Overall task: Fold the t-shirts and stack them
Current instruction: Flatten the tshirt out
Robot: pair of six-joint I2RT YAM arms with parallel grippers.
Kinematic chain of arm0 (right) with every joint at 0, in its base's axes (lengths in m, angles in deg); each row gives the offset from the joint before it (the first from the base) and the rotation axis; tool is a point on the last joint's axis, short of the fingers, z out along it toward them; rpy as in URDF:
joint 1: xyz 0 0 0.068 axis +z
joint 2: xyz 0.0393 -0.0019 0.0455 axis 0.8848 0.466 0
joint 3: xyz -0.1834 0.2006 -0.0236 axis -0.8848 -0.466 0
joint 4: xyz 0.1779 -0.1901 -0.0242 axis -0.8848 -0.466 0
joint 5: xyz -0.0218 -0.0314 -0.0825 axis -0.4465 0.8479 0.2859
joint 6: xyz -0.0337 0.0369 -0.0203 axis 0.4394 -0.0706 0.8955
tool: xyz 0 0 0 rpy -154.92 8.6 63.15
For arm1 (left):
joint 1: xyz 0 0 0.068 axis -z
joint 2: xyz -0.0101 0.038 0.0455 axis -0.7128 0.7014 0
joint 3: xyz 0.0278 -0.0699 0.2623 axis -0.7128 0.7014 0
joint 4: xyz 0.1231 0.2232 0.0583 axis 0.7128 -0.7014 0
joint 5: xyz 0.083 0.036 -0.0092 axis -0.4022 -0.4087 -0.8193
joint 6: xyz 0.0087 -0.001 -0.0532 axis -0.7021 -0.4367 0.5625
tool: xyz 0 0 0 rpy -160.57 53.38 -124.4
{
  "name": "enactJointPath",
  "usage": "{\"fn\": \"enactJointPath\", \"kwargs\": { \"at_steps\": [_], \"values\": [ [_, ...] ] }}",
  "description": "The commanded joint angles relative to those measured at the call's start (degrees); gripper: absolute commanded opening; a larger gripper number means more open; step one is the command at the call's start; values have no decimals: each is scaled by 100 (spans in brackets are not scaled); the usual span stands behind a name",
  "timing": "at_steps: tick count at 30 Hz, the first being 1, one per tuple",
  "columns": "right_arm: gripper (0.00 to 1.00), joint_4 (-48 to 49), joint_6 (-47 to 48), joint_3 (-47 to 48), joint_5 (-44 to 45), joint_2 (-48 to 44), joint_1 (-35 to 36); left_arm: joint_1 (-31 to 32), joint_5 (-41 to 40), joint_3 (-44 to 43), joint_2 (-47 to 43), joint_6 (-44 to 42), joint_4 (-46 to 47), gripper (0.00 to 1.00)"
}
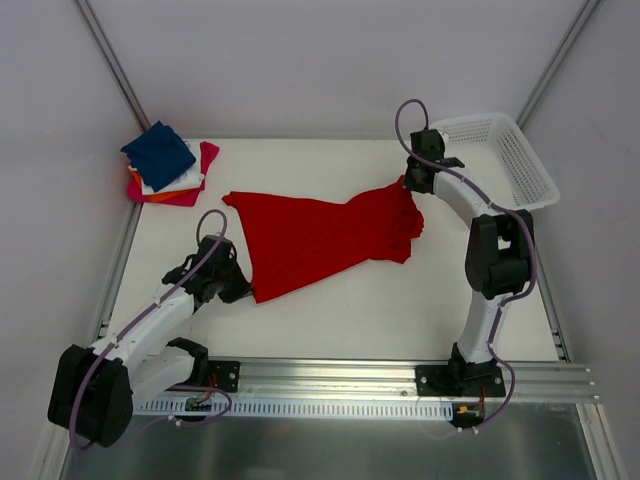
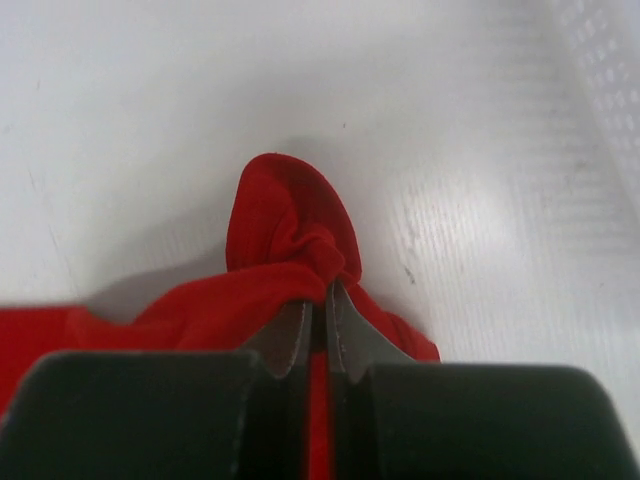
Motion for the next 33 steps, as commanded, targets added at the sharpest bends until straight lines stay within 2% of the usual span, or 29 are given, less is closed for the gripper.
{"fn": "enactJointPath", "kwargs": {
  "at_steps": [1,11,18,19,20,22,23,26,29,33],
  "values": [
    [0,-154,-12,665,149,232,-307,33,-157,201,-503,166,-675,0],
    [0,-470,58,1430,141,769,-834,51,-289,438,-1268,359,-1431,0],
    [1,-532,138,1501,-123,778,-853,51,-359,377,-1181,351,-1440,0],
    [15,-541,120,1493,-184,769,-844,51,-359,342,-1155,351,-1423,0],
    [24,-558,111,1449,-193,760,-844,51,-351,324,-1120,333,-1431,0],
    [52,-550,128,1387,-237,682,-800,51,-351,272,-1049,316,-1431,0],
    [56,-532,129,1318,-237,655,-782,51,-351,263,-1023,307,-1431,0],
    [62,-488,181,1220,-229,489,-730,51,-351,236,-996,298,-1431,0],
    [62,-470,216,1045,-255,269,-694,51,-509,245,-979,316,-1423,0],
    [55,-479,252,677,-150,-170,-484,51,-535,271,-909,333,-1379,0]
  ]
}}
